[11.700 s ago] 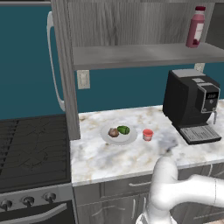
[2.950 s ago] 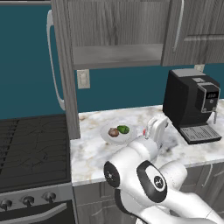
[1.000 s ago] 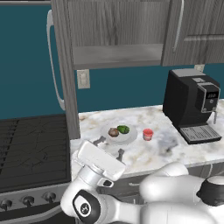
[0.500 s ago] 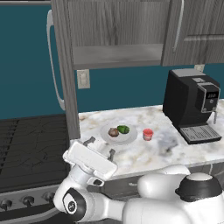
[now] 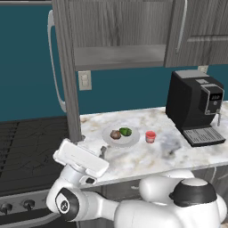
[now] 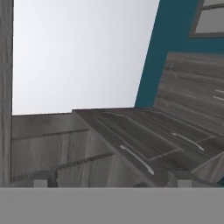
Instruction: Pick the avocado and bread from the counter and place them on the plate. Then pick the jam from the cabinet and place it next to the plate. Lastly close the cabinet door.
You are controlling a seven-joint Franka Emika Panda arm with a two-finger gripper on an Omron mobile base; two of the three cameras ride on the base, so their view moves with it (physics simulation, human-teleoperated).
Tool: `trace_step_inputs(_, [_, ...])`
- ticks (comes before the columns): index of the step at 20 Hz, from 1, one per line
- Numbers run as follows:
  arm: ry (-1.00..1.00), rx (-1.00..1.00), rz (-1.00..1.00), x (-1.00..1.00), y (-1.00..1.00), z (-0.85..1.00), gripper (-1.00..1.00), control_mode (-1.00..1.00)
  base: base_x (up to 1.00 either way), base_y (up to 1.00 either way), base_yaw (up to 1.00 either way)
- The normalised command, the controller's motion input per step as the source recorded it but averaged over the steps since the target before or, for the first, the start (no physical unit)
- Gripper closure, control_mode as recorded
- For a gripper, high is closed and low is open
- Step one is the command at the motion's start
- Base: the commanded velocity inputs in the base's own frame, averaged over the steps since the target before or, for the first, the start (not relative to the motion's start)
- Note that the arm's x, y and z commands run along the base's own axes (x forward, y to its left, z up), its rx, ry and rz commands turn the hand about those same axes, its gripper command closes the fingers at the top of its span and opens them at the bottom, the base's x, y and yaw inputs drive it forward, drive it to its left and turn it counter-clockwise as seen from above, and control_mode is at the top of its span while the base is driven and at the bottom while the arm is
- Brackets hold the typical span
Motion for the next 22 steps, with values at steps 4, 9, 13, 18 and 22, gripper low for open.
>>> trace_step_inputs(4, [0.29,-0.12,0.00,0.01,0.46,0.06,-1.00,-1.00,0.00,0.00,0.00])
trace_step_inputs(9, [0.35,-0.14,0.00,0.09,0.57,0.00,-1.00,-1.00,0.00,0.00,0.00])
trace_step_inputs(13, [0.36,-0.14,0.00,0.09,0.61,0.00,-1.00,-1.00,0.00,0.00,0.00])
trace_step_inputs(18, [0.40,-0.14,0.00,0.11,0.69,0.00,-1.00,-1.00,0.00,0.00,0.00])
trace_step_inputs(22, [0.43,-0.15,0.00,0.16,0.70,0.00,-1.00,-1.00,0.00,0.00,0.00])
